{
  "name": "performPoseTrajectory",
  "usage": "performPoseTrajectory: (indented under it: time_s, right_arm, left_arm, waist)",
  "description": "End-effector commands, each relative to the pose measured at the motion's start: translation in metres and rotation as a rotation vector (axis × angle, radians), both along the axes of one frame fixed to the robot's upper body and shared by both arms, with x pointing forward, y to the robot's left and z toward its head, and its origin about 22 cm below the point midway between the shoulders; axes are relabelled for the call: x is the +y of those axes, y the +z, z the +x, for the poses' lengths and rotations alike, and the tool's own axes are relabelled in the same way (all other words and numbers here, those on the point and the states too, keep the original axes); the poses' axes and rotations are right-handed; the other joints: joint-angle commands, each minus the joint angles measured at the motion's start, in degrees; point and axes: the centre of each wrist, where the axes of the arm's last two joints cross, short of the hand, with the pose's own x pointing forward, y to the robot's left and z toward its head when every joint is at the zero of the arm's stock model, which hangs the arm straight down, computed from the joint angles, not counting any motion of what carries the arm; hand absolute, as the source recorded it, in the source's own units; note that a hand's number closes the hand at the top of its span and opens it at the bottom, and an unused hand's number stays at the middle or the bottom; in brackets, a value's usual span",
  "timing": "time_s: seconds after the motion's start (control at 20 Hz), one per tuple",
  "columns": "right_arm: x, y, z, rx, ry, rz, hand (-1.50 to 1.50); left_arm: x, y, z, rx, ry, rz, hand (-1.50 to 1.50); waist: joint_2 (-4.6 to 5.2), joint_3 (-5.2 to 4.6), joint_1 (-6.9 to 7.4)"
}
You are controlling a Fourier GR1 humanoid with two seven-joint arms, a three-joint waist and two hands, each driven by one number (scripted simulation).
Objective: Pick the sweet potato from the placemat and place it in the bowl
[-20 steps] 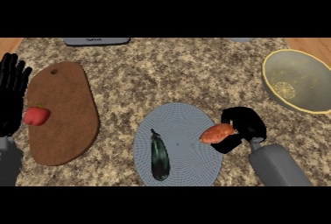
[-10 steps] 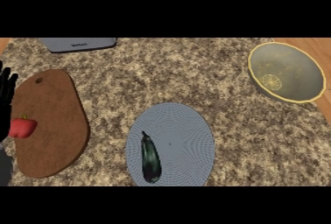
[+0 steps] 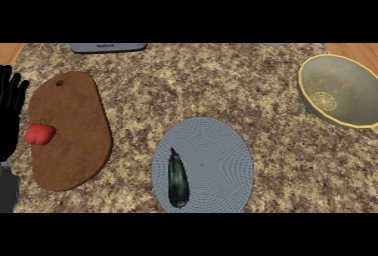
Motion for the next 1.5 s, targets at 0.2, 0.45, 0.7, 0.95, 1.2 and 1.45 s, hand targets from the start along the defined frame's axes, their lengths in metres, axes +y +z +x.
performPoseTrajectory:
  time_s: [0.2, 0.45, 0.7, 0.95, 1.2, 1.45]
  right_arm:
    - [-0.030, 0.066, -0.044, -0.289, 0.165, 0.127, 1.50]
    - [-0.027, 0.091, -0.028, -0.336, 0.226, 0.295, 1.50]
    - [-0.013, 0.109, 0.003, -0.281, 0.237, 0.335, 1.50]
    - [0.017, 0.110, 0.059, -0.236, 0.271, 0.347, 1.50]
    - [0.052, 0.104, 0.105, -0.152, 0.316, 0.347, 1.50]
    - [0.099, 0.086, 0.155, -0.087, 0.330, 0.389, 1.50]
  left_arm:
    - [-0.022, 0.005, 0.017, -0.009, -0.034, 0.006, 0.00]
    - [-0.020, -0.005, 0.006, -0.004, -0.084, 0.010, 0.00]
    - [-0.034, 0.000, 0.011, 0.007, -0.086, 0.002, 0.00]
    - [-0.033, 0.004, 0.024, 0.006, -0.086, 0.007, 0.00]
    - [-0.030, 0.016, 0.025, -0.018, -0.086, 0.005, 0.00]
    - [-0.032, -0.003, 0.010, -0.012, -0.091, 0.024, 0.00]
  waist:
    - [0.19, -0.22, 2.25]
    - [0.20, -0.34, 4.09]
    - [0.25, -0.40, 4.27]
    - [0.53, -0.42, 5.09]
    - [0.36, -0.44, 4.79]
    - [0.14, -0.49, 4.58]
